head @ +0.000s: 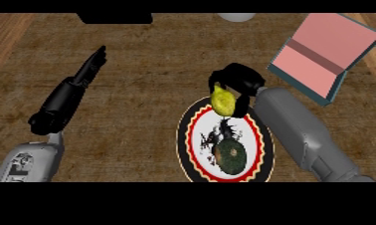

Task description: Pick the pear from the plate and place it in the cardboard box

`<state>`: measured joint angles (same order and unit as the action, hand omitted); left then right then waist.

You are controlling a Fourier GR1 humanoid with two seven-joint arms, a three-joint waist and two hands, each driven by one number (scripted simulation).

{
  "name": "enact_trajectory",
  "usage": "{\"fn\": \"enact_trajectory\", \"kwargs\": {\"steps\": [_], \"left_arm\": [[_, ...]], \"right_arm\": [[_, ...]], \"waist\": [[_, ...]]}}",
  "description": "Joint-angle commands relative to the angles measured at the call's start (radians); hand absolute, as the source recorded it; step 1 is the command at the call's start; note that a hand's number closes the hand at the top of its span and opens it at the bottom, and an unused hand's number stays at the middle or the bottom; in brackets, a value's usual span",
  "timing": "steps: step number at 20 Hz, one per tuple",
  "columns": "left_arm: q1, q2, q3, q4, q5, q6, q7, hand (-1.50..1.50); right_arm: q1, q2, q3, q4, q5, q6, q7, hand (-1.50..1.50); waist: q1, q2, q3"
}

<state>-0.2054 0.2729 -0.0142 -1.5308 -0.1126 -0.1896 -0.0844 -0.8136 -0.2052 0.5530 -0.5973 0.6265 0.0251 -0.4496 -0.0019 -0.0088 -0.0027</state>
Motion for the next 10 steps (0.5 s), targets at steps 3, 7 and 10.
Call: {"fn": "enact_trajectory", "kwargs": {"steps": [3, 7, 10], "left_arm": [[-0.001, -0.007, 0.014, 0.009, 0.002, 0.007, 0.014, 0.0], [-0.006, 0.02, 0.05, 0.023, 0.023, -0.016, -0.011, 0.0], [-0.043, 0.022, 0.046, -0.02, 0.03, -0.025, 0.076, 0.0]], "right_arm": [[-0.085, 0.095, -0.005, -0.134, 0.094, -0.158, 0.344, 1.5], [-0.087, 0.008, 0.01, -0.292, 0.169, -0.175, 0.383, 1.5], [-0.079, -0.016, -0.017, -0.479, 0.158, -0.091, 0.498, 1.5]], "waist": [[-0.015, -0.004, 0.001], [-0.023, -0.004, 0.002], [-0.029, -0.006, 0.002]]}}
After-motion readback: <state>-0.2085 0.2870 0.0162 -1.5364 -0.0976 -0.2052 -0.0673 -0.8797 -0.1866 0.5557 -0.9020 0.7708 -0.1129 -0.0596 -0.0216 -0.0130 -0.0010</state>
